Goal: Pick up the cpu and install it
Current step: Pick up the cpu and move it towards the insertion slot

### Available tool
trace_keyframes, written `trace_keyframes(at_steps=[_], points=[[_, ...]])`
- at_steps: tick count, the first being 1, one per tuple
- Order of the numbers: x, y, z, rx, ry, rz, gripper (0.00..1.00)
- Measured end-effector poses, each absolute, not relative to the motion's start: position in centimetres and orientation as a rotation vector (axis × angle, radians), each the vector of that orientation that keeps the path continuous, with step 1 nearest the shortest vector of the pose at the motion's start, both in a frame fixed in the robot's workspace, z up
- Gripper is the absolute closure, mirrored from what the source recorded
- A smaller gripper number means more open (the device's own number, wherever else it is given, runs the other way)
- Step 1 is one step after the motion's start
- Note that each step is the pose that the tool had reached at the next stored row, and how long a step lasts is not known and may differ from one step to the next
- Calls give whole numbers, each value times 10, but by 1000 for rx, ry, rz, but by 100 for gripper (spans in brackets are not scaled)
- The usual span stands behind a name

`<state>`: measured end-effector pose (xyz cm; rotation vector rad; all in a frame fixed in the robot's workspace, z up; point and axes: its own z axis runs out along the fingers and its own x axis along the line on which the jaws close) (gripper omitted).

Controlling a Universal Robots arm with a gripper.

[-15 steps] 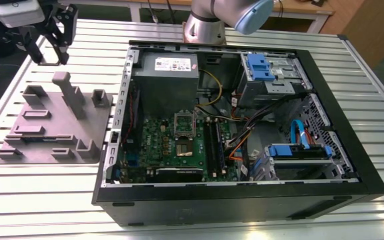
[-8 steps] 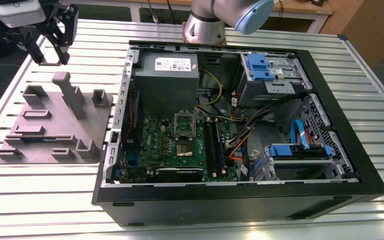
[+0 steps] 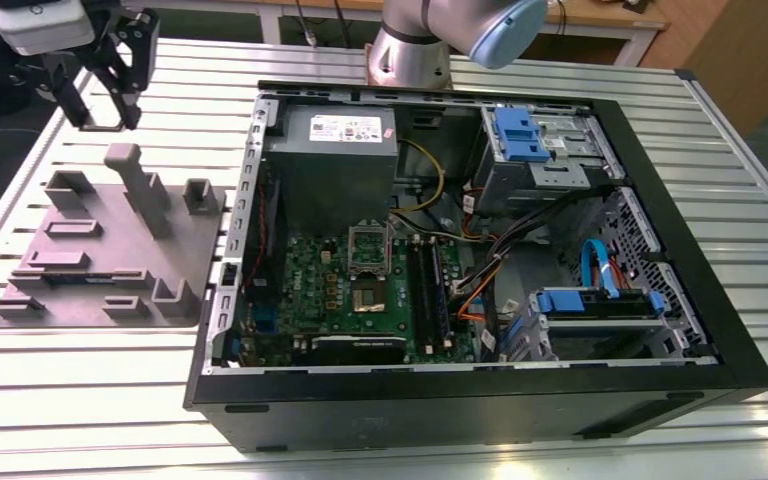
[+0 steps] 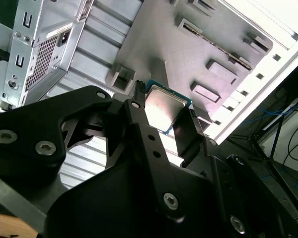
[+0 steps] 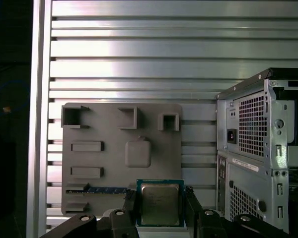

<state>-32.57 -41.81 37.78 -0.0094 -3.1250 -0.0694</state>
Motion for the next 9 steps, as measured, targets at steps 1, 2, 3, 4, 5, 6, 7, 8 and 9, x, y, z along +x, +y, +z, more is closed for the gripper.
trace_keyframes(at_steps=[1, 2, 3, 4, 5, 6, 7, 8, 9], points=[[-326, -418, 378, -9, -3125, -70, 53], [-325, -418, 378, -9, -3125, -70, 53], [-325, -418, 378, -9, -3125, -69, 53], [-325, -418, 378, -9, -3125, -69, 53], [-325, -418, 378, -9, -3125, -70, 53], [-325, -418, 378, -9, -3125, -69, 53], [-324, -418, 378, -9, -3125, -69, 53], [-324, -418, 378, -9, -3125, -69, 53], [-323, -418, 378, -9, -3125, -69, 53]])
